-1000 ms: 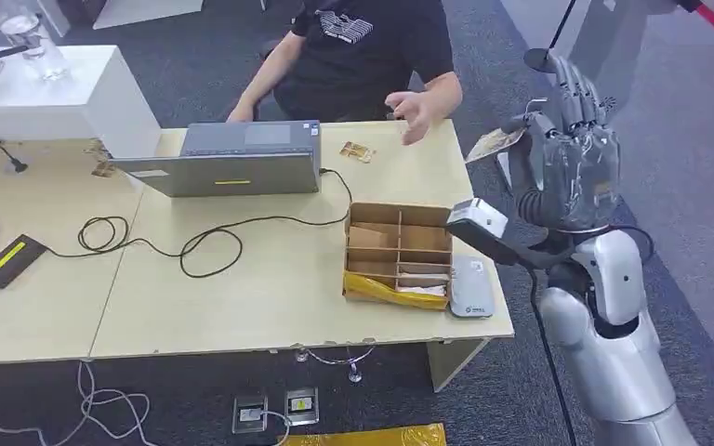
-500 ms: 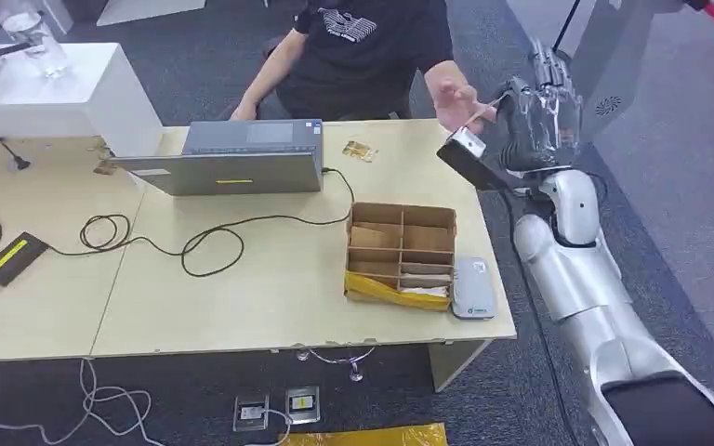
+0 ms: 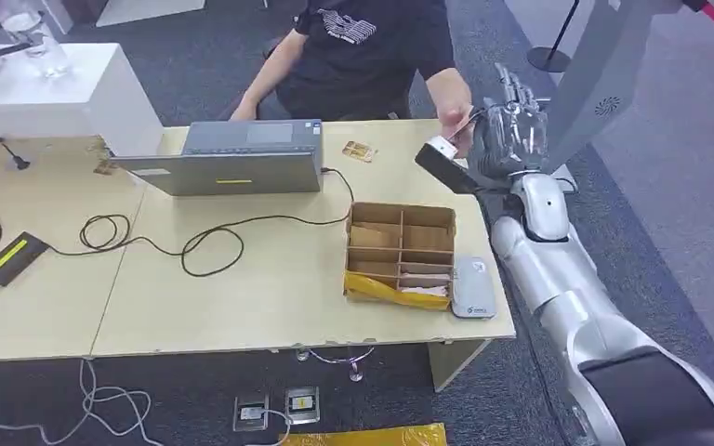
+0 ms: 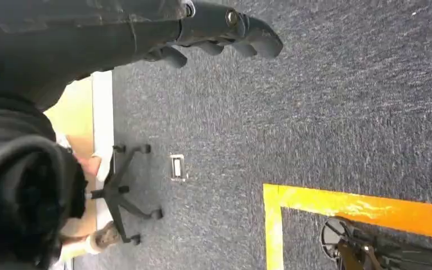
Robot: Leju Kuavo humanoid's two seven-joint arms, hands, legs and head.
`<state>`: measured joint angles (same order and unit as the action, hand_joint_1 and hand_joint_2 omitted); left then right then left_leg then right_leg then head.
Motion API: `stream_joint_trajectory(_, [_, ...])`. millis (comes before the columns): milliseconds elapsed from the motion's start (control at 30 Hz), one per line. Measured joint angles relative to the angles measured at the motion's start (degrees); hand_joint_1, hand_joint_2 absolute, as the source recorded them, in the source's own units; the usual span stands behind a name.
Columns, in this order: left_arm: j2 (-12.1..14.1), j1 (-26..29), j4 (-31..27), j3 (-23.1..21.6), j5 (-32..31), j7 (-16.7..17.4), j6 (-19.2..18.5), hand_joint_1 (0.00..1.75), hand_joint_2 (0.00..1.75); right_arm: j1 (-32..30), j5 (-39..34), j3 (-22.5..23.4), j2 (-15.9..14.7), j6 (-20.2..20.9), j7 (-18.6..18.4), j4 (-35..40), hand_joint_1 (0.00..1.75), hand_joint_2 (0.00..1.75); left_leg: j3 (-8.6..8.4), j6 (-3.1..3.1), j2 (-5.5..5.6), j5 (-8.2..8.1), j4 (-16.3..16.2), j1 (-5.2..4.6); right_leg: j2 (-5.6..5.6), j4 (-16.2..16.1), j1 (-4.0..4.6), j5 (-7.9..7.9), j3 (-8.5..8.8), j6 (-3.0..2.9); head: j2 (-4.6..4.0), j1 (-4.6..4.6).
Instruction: Pass the card to the sensor for recognition and then transmit it.
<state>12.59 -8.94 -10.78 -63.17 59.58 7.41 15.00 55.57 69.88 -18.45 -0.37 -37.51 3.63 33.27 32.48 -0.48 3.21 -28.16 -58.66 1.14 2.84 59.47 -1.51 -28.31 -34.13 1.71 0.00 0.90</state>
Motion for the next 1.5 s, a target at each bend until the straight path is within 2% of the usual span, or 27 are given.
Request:
stream_joint_trajectory(100, [-0.02, 0.01, 0.00, -0.37, 0.15, 0.00, 0.02, 0.00, 0.00, -0.04, 0.24, -0.13, 0.07, 0.02, -0.66, -1.71, 1.75, 1.75, 0.02, 0.00, 0.00, 0.00, 0.00, 0.00, -0.01, 0.00, 0.01, 0.00, 0.00, 0.00, 0.00, 0.02])
stream_joint_trajectory(133, [-0.02, 0.01, 0.00, -0.57, 0.22, 0.00, 0.02, 0.00, 0.00, -0.04, 0.46, -0.39, 0.07, 0.02, -0.92, -2.61, 1.45, 1.75, 0.02, 0.00, 0.00, 0.00, 0.00, 0.00, -0.01, 0.00, 0.01, 0.00, 0.00, 0.00, 0.00, 0.00])
stream_joint_trajectory(167, [-0.02, 0.03, 0.00, -0.77, 0.26, 0.00, 0.02, 0.00, 0.00, -0.04, 0.59, -0.57, 0.07, 0.02, -1.01, -3.17, 0.00, 1.75, 0.02, 0.00, 0.00, 0.00, 0.00, 0.00, -0.01, 0.00, 0.00, 0.00, -0.01, 0.00, 0.00, 0.02])
stream_joint_trajectory(400, [-0.11, 0.05, 0.00, -1.40, 0.59, -0.15, 0.22, 0.00, 0.00, -0.22, 4.86, -1.68, 0.04, 1.16, -5.25, -6.36, 0.00, 1.75, 0.01, -0.01, -0.06, -0.01, 0.00, 0.00, 0.00, -0.02, 0.00, 0.00, -0.02, 0.00, 0.00, 0.02])
stream_joint_trajectory(733, [-0.15, 0.05, 0.00, -1.46, 1.49, -0.48, 0.54, 0.00, 0.00, 0.59, 5.68, -2.38, -0.06, 0.50, -3.91, -7.70, 0.00, 1.75, -0.03, -0.01, -0.07, -0.01, -0.01, 0.00, 0.03, -0.01, 0.01, 0.00, -0.03, 0.00, 0.00, 0.00])
stream_joint_trajectory(967, [-0.15, 0.11, 0.00, -1.46, 1.49, -1.33, 0.15, 0.00, 0.00, 1.77, 3.12, -2.21, -2.40, 1.64, -1.99, -7.70, 0.00, 1.75, -0.03, -0.01, -0.09, -0.01, -0.03, -0.01, 0.15, -0.02, 0.00, 0.01, -0.03, 0.00, 0.00, 0.02])
stream_joint_trajectory(1033, [-0.13, 0.11, 0.00, -1.46, 1.51, -1.64, -0.02, 0.00, 0.00, 2.10, -0.99, -1.53, -3.35, 4.99, -0.65, -7.70, 0.00, 1.75, -0.05, -0.01, -0.13, -0.01, -0.04, -0.02, 0.15, -0.04, -0.01, 0.01, -0.06, 0.01, 0.00, 0.02])
stream_joint_trajectory(1133, [-0.07, 0.12, 0.00, -1.49, 1.57, -2.38, -0.22, 0.00, 0.00, 3.09, -8.73, 0.40, -5.75, 12.40, 0.37, -7.94, 0.00, 1.75, -0.07, 0.00, -0.08, -0.01, -0.07, -0.03, 0.13, -0.06, -0.01, 0.03, -0.10, 0.00, 0.00, 0.00])
stream_joint_trajectory(1200, [0.04, 0.24, 0.00, -1.49, 1.62, -2.43, -0.46, 0.00, 0.00, 3.97, -14.26, 2.34, -8.90, 17.83, -0.37, -8.16, 0.00, 1.75, -0.07, 0.00, -0.01, -0.01, -0.10, -0.04, 0.08, -0.09, -0.02, 0.03, -0.13, 0.01, 0.00, 0.00])
stream_joint_trajectory(1267, [0.35, 0.52, 0.02, -1.55, 1.86, -2.40, -0.66, 0.00, 0.00, 5.06, -20.30, 4.84, -12.93, 23.73, -3.00, -8.77, 0.00, 1.75, -0.05, 0.01, -0.04, -0.01, -0.14, -0.08, 0.10, -0.13, -0.05, 0.04, -0.15, 0.02, 0.00, -0.04])
stream_joint_trajectory(1300, [0.48, 0.62, 0.02, -1.64, 2.08, -2.40, -0.68, 0.00, 0.00, 5.60, -24.27, 7.03, -16.14, 27.22, -4.94, -9.42, 0.00, 0.00, 0.01, 0.03, 0.05, -0.03, -0.13, -0.11, -0.02, -0.17, -0.09, 0.04, -0.08, 0.03, 0.00, 0.00])
stream_joint_trajectory(1400, [0.52, 1.10, 0.09, -1.86, 2.45, -2.36, -0.61, 0.00, 0.00, 5.96, -29.43, 11.72, -23.07, 32.27, -6.38, -10.67, 0.00, 0.00, 0.09, 0.15, 0.12, -0.12, -0.12, -0.11, -0.13, -0.25, -0.10, 0.04, -0.03, 0.04, 0.00, -0.02])
stream_joint_trajectory(1500, [0.48, 1.19, 0.31, -1.86, 3.38, -2.36, -0.29, 0.00, 0.00, 5.42, -38.72, 17.30, -28.58, 39.03, -6.10, -12.09, 0.00, 0.00, -0.06, 0.11, -0.34, -0.30, -0.12, -0.11, 0.37, -0.32, -0.09, 0.05, -0.13, 0.05, 0.00, -0.02])
